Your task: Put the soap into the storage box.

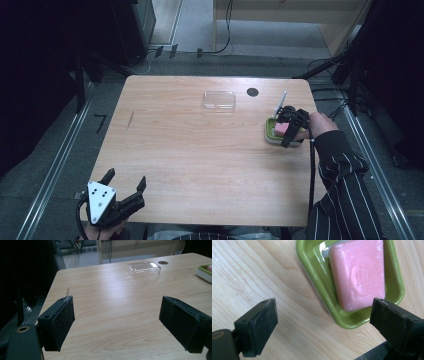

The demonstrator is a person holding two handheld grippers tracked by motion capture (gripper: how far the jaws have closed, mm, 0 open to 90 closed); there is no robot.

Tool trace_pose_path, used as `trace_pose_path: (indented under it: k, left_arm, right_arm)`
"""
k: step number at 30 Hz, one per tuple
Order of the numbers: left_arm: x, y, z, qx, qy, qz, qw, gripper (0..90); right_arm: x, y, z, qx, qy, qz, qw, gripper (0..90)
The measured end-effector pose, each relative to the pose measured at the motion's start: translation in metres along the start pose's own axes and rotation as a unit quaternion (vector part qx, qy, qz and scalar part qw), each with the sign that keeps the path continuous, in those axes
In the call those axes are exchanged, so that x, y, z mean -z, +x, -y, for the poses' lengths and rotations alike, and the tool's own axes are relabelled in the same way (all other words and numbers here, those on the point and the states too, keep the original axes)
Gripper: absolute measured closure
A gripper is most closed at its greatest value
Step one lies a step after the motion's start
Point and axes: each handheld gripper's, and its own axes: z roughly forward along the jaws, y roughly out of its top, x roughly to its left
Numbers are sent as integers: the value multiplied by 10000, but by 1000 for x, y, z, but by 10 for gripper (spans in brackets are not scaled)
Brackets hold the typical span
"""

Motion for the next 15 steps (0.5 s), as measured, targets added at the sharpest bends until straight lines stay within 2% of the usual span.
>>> trace_pose_path:
  k: [4,6,14,15]
  left_arm:
    - [-2,-1,-1,-9,1,38,10000,134]
    - [-3,-1,-1,-20,-8,56,10000,134]
    - [-7,-4,-3,-46,-30,149,9999,133]
    - [-8,-4,-3,-66,-18,154,9999,134]
  right_arm:
    - [4,11,4,-8,27,76,10000,78]
    - [6,17,7,-35,-54,61,10000,77]
    - [2,44,18,69,15,29,10000,72]
    - [2,48,19,140,33,44,9999,72]
